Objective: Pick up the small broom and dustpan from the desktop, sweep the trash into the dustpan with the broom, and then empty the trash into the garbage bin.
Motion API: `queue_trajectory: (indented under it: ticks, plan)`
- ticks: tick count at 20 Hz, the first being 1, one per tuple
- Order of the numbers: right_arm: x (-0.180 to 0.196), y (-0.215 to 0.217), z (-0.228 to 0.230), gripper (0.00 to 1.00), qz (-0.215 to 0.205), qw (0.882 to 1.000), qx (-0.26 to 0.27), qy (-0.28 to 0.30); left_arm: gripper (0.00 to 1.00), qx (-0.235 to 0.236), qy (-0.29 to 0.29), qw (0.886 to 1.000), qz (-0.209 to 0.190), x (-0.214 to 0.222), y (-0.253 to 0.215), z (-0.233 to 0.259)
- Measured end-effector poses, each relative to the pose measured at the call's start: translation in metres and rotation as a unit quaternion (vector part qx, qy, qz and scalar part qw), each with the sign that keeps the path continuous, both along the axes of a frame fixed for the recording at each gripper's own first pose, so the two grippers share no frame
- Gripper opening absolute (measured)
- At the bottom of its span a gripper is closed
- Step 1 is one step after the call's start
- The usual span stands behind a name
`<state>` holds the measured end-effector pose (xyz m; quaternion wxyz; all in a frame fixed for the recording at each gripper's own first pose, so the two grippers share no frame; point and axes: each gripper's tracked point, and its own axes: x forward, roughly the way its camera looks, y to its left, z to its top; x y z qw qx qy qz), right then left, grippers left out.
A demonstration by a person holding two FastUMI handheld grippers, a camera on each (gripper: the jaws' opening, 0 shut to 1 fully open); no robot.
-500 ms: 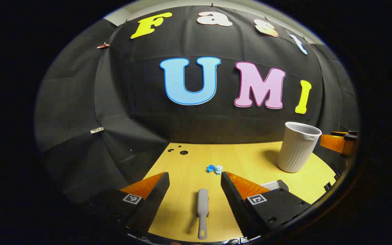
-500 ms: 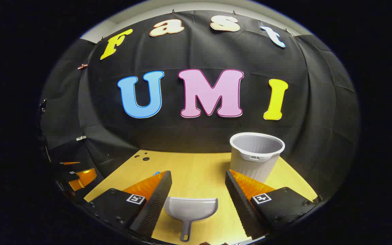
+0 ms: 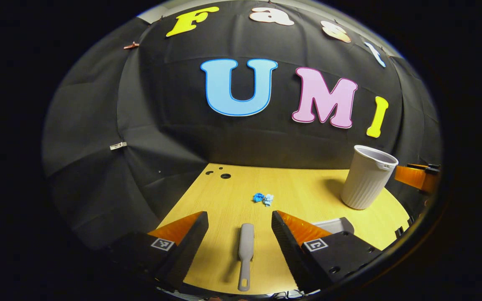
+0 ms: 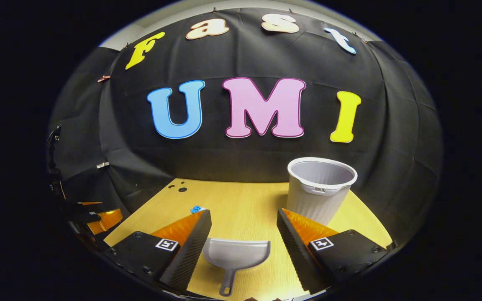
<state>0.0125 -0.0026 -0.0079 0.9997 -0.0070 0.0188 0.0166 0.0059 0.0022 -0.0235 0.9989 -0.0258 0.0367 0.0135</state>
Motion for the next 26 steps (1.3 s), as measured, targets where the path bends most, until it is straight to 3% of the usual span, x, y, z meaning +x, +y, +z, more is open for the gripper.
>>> queue_trajectory:
  ticks: [7, 16, 20, 26]
  plan:
    - [0.015, -0.002, -0.001, 0.98, 0.027, 1.0, 0.003, 0.0, 0.96, -0.004, 0.026, 1.0, 0.008, 0.003, -0.003, -0.014]
    - [0.026, -0.013, -0.031, 0.97, 0.002, 0.999, 0.013, 0.046, 0.96, -0.016, 0.139, 0.99, -0.007, 0.041, 0.008, -0.088]
    - [0.024, -0.014, -0.049, 0.97, -0.006, 0.998, 0.012, 0.069, 0.96, 0.0, 0.21, 0.977, -0.031, 0.049, 0.007, -0.133]
    - [0.023, -0.019, -0.095, 0.98, -0.013, 0.991, 0.026, 0.13, 0.97, 0.006, 0.326, 0.945, -0.042, 0.057, -0.008, -0.197]
